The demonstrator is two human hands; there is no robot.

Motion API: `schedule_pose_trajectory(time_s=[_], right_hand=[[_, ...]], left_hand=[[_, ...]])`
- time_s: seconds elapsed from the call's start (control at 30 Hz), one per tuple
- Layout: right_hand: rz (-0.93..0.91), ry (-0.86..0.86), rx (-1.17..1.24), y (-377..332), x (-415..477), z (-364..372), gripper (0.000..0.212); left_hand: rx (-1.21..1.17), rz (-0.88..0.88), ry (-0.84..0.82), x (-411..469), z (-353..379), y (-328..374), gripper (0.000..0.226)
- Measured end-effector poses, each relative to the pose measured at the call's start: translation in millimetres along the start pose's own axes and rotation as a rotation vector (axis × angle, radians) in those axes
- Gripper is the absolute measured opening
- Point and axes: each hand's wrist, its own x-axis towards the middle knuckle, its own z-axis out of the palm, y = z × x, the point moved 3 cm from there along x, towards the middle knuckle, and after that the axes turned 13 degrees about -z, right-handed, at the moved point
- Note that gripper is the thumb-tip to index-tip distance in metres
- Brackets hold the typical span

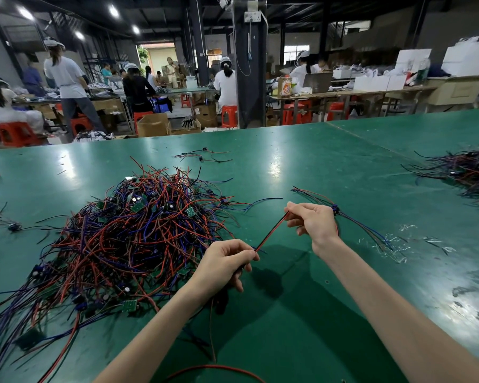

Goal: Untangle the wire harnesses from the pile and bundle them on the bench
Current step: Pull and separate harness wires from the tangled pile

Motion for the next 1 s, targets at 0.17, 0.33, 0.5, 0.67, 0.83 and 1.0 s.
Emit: schedule_pose_trajectory(time_s=[0.17, 0.33, 0.5, 0.67, 0.83, 1.0], right_hand=[[0.057, 0.001, 0.059, 0, -2, 0, 0.018], [0.159, -0.081, 0.07, -2, -5, 3, 0.035], [0.299, -0.197, 0.143, -4, -13, 7, 0.082], [0.252, -0.519, 0.003, -11, -47, 39, 0.031], [0.134, -0.743, 0.033, -16, -83, 72, 0.011], [0.058, -0.634, 0.083, -15, -86, 76, 0.01]], left_hand=[[-0.009, 0.018, 0.01, -2, -1, 2, 0.018], [-0.026, 0.041, 0.052, -3, -4, 4, 0.019], [-0.111, 0.076, 0.152, -4, -13, 10, 0.019], [-0.242, 0.078, 0.284, -6, -20, 15, 0.018], [-0.435, 0.075, 0.286, -6, -23, 17, 0.014], [-0.439, 0.04, 0.239, -7, -15, 16, 0.014]])
